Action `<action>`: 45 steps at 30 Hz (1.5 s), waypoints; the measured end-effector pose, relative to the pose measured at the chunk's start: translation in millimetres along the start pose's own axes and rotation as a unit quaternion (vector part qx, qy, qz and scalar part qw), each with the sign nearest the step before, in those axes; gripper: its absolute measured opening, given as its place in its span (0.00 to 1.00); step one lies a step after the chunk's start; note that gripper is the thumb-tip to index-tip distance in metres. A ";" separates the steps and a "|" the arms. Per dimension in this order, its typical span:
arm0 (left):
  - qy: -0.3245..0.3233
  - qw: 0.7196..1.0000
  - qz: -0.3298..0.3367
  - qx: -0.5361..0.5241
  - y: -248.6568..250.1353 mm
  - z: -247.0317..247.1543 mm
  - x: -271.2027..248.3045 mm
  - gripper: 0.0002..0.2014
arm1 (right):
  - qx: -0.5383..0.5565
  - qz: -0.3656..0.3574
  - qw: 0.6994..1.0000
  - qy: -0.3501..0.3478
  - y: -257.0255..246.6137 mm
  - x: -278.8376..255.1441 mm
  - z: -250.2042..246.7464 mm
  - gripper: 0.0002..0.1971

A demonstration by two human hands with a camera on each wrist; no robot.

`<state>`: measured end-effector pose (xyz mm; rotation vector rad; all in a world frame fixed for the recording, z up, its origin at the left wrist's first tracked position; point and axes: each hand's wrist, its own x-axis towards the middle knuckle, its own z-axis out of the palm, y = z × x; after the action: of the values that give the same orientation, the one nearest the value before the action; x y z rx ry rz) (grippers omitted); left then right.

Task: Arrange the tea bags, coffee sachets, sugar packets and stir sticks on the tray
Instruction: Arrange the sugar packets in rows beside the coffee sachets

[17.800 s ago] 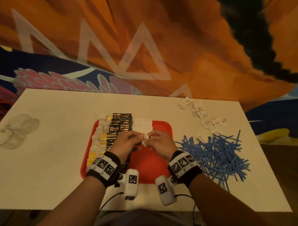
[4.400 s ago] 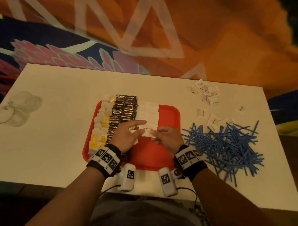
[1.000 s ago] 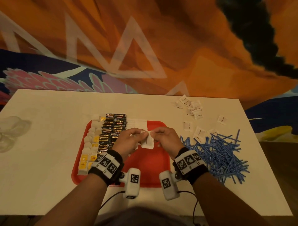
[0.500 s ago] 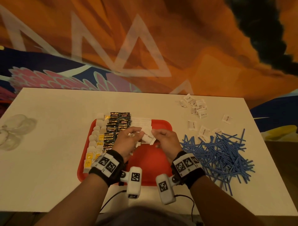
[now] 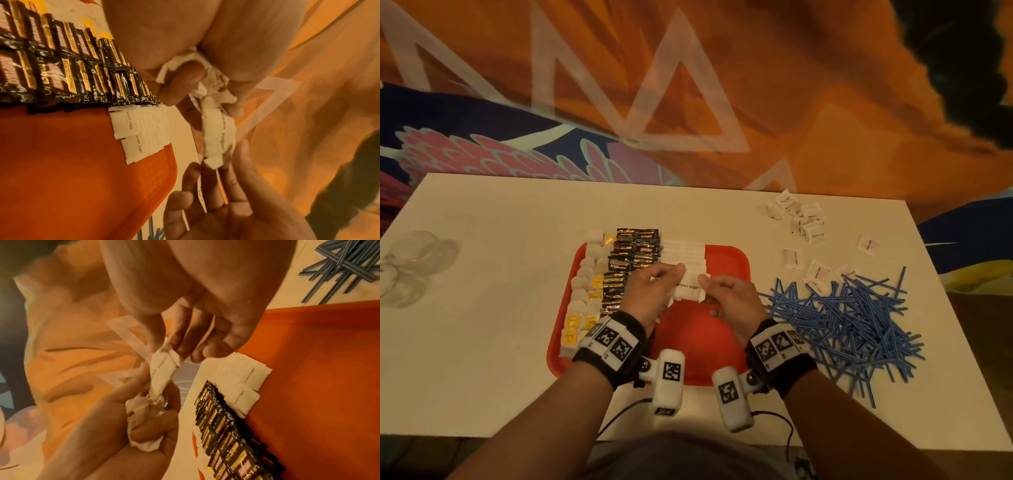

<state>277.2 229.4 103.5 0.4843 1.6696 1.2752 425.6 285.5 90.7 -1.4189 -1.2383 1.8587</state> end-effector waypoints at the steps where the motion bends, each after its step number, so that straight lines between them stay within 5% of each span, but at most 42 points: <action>1: 0.002 1.000 -0.003 0.003 -1.6 -1.4 0.6 0.10 | -0.004 0.000 1.000 -0.008 2.7 -0.2 0.3 0.08; 6: 0.020 0.999 -0.032 0.009 -10.2 -7.4 2.3 0.11 | 0.034 0.040 0.999 -0.013 15.0 7.1 3.9 0.08; 10: 0.027 0.997 -0.067 0.025 -19.1 -15.9 7.0 0.11 | -0.061 0.043 0.996 -0.043 29.6 13.6 8.7 0.16; 18: 0.064 0.991 -0.117 0.017 -34.6 -45.2 15.3 0.07 | -0.254 0.042 0.966 -0.001 59.5 51.0 -7.0 0.15; 28: 0.079 0.986 -0.143 0.016 -43.0 -82.2 8.6 0.06 | -0.259 0.093 0.959 0.064 77.1 87.6 5.3 0.16; 33: 0.084 0.985 -0.147 0.015 -48.7 -94.5 9.5 0.06 | -0.399 0.092 0.907 0.093 81.6 99.5 15.4 0.10; 36: 0.081 0.986 -0.147 0.019 -48.1 -98.7 10.5 0.06 | -0.401 0.099 0.903 0.119 83.3 96.5 19.0 0.10; 40: 0.085 0.985 -0.150 0.015 -47.5 -101.3 10.1 0.06 | -0.419 0.029 0.899 0.126 82.2 92.5 24.8 0.09; 43: 0.087 0.984 -0.156 0.011 -49.1 -102.6 7.9 0.07 | -0.457 -0.092 0.882 0.067 80.5 94.1 33.8 0.04; 45: 0.084 0.984 -0.156 0.005 -49.6 -102.8 6.3 0.08 | -0.471 -0.108 0.875 0.025 83.3 96.3 38.1 0.08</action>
<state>197.7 161.6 57.2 0.1140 1.8103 1.0986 368.9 310.3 -27.0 -1.6347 -2.3324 1.0408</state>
